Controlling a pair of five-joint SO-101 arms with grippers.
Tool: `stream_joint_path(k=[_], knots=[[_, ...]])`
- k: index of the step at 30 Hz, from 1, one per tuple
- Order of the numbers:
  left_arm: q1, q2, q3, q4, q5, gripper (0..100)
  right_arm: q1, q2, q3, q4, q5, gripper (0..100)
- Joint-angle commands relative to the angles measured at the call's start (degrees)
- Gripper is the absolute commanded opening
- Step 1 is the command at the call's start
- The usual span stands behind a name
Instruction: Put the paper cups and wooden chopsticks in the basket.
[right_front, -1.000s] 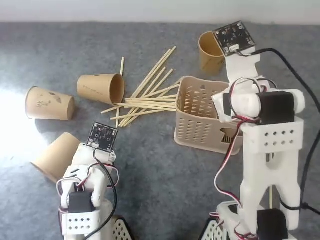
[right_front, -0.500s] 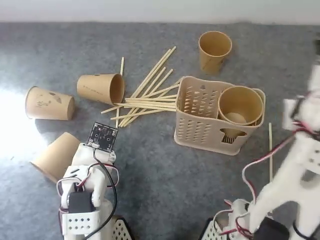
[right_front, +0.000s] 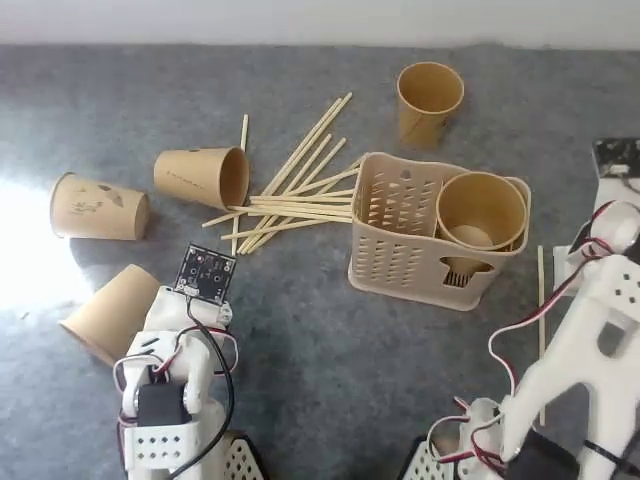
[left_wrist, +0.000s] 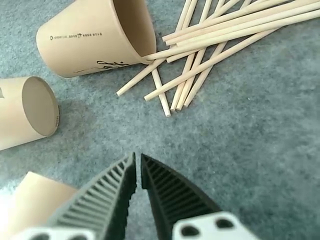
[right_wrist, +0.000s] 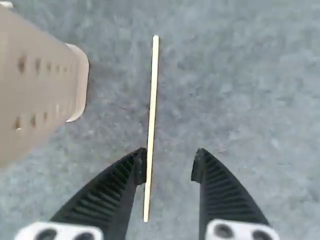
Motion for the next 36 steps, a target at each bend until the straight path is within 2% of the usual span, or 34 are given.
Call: stream_joint_path(k=[1, 7, 14, 19, 24, 30, 36], knots=[[-0.35, -0.44, -1.01, -1.85, 0.44, 2, 0.75, -1.63, 5.10, -5.58, 0.97, 15.8], [-0.35, -0.44, -1.01, -1.85, 0.44, 2, 0.84, -1.63, 16.79, -15.69, 1.05, 15.8], [-0.35, -0.44, -1.01, -1.67, 0.44, 2, 0.84, -1.63, 23.91, -21.85, 1.23, 15.7], [-0.35, -0.44, -1.01, -1.58, 0.44, 2, 3.74, -0.66, 27.78, -27.65, 4.31, 12.1], [-0.35, -0.44, -1.01, -1.58, 0.44, 2, 8.04, 9.01, 27.34, -33.19, 6.42, 10.7], [-0.35, -0.44, -1.01, -1.67, 0.44, 2, 7.87, 18.15, 21.71, -31.43, 5.89, 12.5], [-0.35, -0.44, -1.01, -1.76, 0.44, 2, 7.08, 14.64, 17.76, -26.15, 3.60, 12.6]])
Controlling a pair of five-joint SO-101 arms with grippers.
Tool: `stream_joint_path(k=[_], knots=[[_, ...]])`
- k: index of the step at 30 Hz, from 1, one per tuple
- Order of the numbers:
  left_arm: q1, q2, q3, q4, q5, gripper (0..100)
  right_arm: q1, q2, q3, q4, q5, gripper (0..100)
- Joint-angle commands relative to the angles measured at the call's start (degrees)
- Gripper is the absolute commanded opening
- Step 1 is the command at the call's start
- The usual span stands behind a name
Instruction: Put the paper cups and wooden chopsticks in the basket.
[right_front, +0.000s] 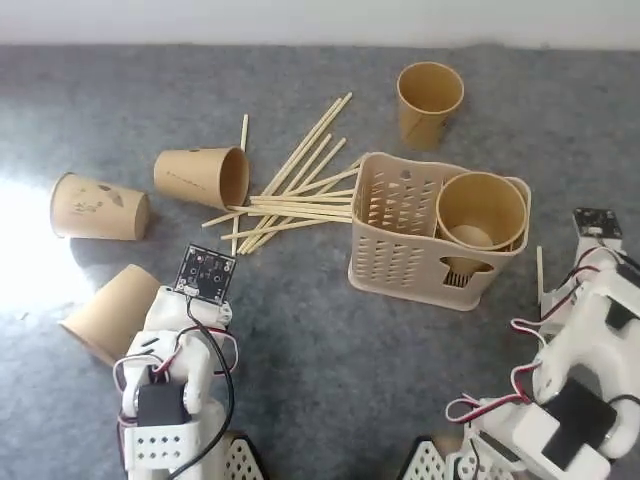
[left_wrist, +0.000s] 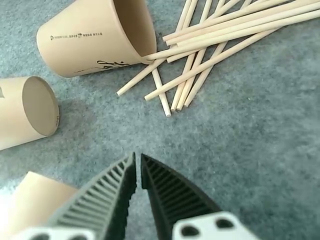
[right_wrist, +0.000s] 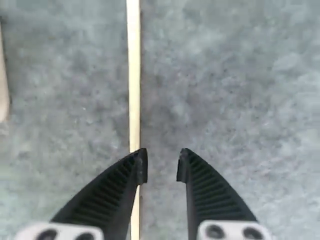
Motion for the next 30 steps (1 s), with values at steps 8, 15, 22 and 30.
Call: stream_joint_path(k=[8, 15, 22, 30], knots=[[-0.35, -0.44, -1.01, -1.58, 0.44, 2, -8.22, -9.54, -4.57, 4.79, -4.84, 12.6], [-0.35, -0.44, -1.01, -1.58, 0.44, 2, -9.63, -7.34, -8.44, 3.38, -5.01, 12.3], [-0.35, -0.44, -1.01, -1.58, 0.44, 2, -8.13, 6.55, -14.42, 0.92, -5.01, 12.3], [-0.26, -0.44, -1.01, -1.76, 0.44, 2, -8.48, 11.65, -19.43, 1.71, -5.01, 12.5]])
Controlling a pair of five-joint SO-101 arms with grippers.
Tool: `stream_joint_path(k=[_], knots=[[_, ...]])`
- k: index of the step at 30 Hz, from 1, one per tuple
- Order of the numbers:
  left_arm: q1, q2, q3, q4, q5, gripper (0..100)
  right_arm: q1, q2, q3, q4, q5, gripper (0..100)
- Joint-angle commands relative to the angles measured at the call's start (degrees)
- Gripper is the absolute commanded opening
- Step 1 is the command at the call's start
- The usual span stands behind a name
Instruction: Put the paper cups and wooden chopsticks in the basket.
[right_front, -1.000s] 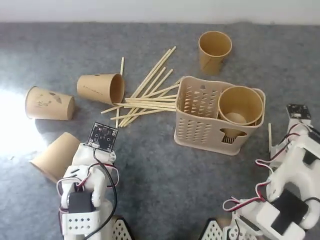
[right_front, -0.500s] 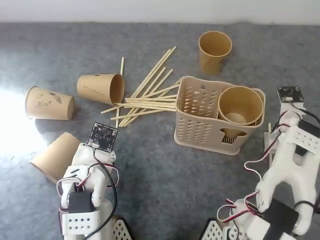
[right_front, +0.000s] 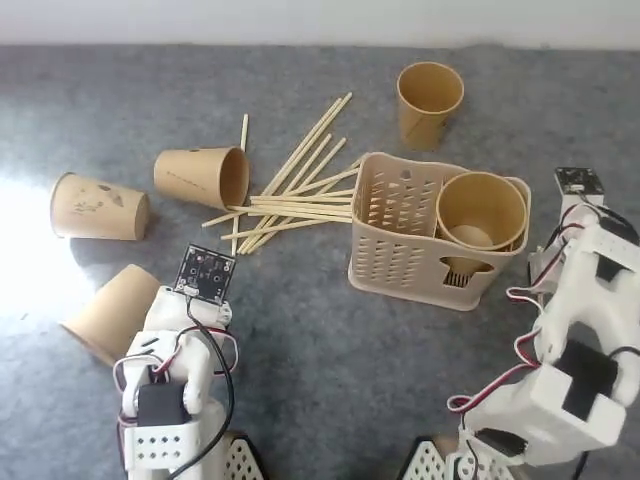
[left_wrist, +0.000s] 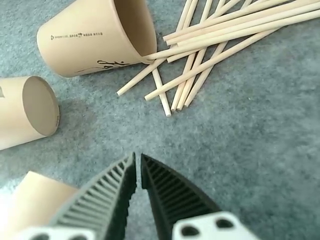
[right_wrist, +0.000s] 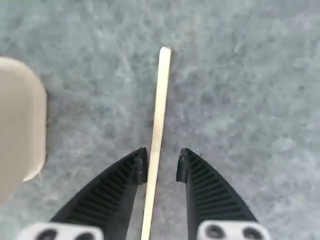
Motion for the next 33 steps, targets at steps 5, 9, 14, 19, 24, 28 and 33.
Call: stream_joint_path(k=[5, 9, 14, 19, 24, 28, 33], knots=[[-0.18, -0.44, -1.01, -1.67, 0.44, 2, -1.27, 0.92, -4.31, -0.66, -0.62, 12.2], [-0.18, -0.44, -1.01, -1.67, 0.44, 2, -3.03, 3.03, -4.31, -0.57, -0.62, 12.2], [-0.18, -0.44, -1.01, -1.67, 0.44, 2, -4.09, 4.97, -4.31, -0.84, -0.97, 12.2], [-0.18, -0.44, -1.01, -1.67, 0.44, 2, -3.82, 5.14, -5.36, -0.57, -1.67, 12.2], [-0.18, -0.44, -1.01, -1.67, 0.44, 2, -3.65, 5.23, -5.36, -0.57, -1.58, 12.1], [-0.18, -0.44, -1.01, -1.58, 0.44, 2, -1.63, 5.32, -5.36, -0.92, -1.76, 0.9], [-0.18, -0.44, -1.01, -1.58, 0.44, 2, 1.45, 9.27, -5.71, -2.77, -1.32, 2.9]])
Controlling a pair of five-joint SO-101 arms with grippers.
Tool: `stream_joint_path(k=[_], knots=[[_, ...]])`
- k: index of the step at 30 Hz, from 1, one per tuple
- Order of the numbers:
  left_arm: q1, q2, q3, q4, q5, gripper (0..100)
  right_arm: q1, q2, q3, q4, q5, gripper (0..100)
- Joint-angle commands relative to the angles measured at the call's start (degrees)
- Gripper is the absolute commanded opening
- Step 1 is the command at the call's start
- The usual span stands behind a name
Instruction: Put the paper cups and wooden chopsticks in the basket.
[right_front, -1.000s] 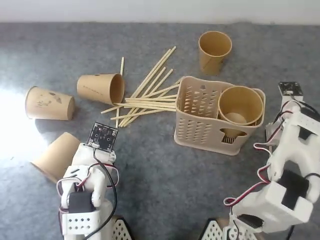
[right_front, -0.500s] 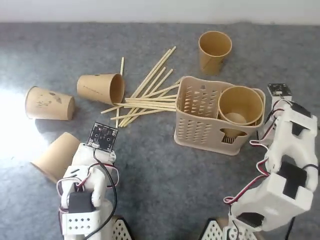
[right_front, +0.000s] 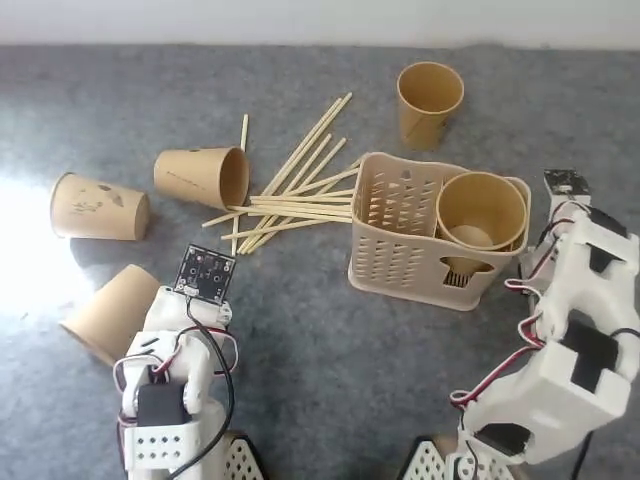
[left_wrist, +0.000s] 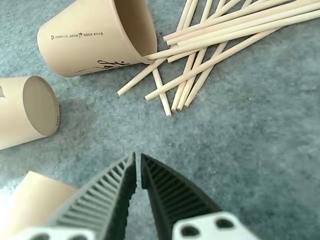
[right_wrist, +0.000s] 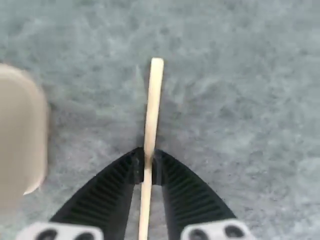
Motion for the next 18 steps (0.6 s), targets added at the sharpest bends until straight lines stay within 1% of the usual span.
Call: stream_joint_path(k=[1, 3, 5, 7, 10, 14, 18], knots=[[-0.18, -0.44, -1.01, -1.58, 0.44, 2, 2.59, 2.95, -3.08, -2.42, -0.09, 3.0], [-0.18, -0.44, -1.01, -1.58, 0.44, 2, 3.21, 6.81, -3.16, -4.09, 1.23, 2.9], [-0.18, -0.44, -1.01, -1.58, 0.44, 2, 3.30, 10.07, -3.25, -5.67, 2.29, 0.4], [-0.18, -0.44, -1.01, -1.58, 0.44, 2, 3.91, 12.18, -4.75, -5.49, 2.29, 0.8], [-0.18, -0.44, -1.01, -1.58, 0.44, 2, 5.58, 12.35, -8.26, -2.33, 2.29, 0.6], [-0.09, -0.44, -1.01, -1.67, 0.44, 2, 7.34, 9.19, -13.36, 4.35, 2.64, 0.6], [-0.09, -0.44, -1.01, -1.67, 0.44, 2, 7.25, 3.91, -16.35, 10.59, 2.64, 0.6]])
